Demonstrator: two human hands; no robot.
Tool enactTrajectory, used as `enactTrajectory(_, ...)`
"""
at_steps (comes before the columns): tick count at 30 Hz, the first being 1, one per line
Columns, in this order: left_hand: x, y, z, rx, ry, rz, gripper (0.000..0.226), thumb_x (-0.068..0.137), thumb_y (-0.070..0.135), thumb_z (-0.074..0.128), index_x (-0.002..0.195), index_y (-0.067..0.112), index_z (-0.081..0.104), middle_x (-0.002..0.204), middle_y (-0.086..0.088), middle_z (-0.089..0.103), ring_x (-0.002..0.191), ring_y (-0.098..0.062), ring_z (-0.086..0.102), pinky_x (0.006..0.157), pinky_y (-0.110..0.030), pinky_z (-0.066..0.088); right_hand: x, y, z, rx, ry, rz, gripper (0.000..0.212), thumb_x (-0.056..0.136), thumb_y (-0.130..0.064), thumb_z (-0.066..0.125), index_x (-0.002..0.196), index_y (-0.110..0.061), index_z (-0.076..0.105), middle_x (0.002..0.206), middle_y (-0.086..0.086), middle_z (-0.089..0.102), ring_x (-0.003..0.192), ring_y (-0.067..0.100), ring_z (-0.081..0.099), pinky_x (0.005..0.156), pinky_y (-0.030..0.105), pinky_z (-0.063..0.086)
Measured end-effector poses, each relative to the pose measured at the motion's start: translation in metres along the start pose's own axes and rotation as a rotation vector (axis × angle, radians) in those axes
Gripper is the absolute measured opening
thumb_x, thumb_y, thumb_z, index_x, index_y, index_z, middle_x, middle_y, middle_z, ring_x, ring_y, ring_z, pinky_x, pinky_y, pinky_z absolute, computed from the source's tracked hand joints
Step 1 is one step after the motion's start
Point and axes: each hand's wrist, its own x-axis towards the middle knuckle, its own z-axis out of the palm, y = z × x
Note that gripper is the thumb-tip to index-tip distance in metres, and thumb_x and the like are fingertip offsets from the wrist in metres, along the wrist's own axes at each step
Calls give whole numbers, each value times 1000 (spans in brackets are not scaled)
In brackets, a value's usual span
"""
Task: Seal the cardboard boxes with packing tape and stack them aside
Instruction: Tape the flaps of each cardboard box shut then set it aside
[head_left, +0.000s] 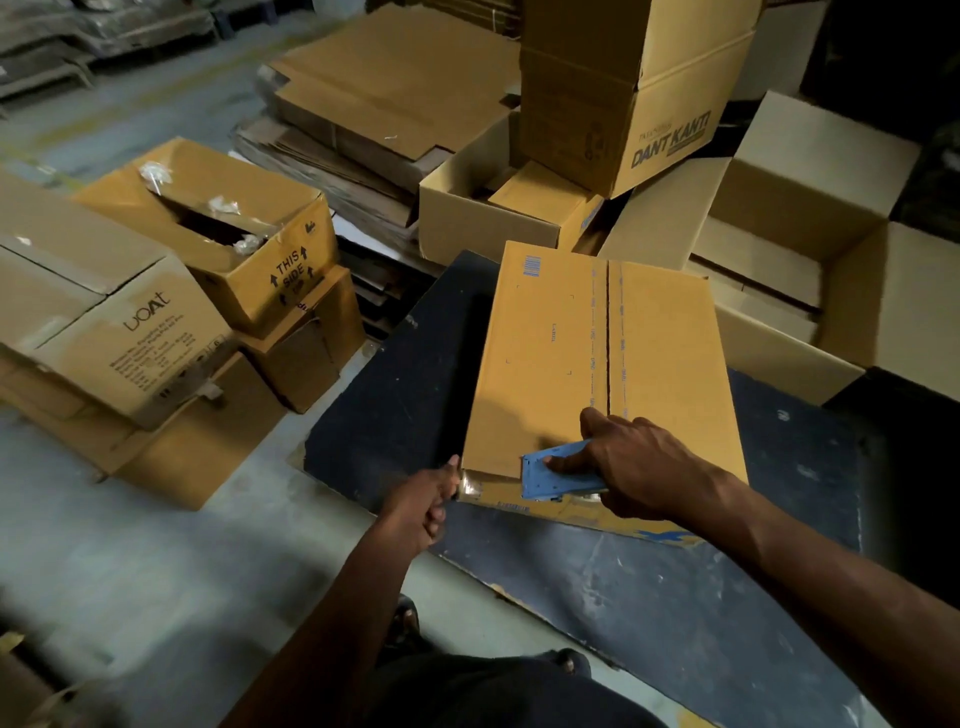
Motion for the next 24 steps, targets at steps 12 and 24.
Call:
enactTrajectory(12,5,-4,-12,-114,-305,-278,47,84,55,76,58,20,58,58,8,47,44,-6,32,49,-20,15,3,-7,-7,-61,-52,7,69,99,-27,56,157,-49,29,118,1,38,104,26,56,73,34,35)
enactTrajectory(24,-36,15,13,1040,45,1515,53,93,47,71,135,15,65,134,2,65,121,-7,58,99,-26,48,5,-4,-14,-110,-133,-15,75,91,-23,61,153,-54,34,115,1,56,97,31,66,62,35,40)
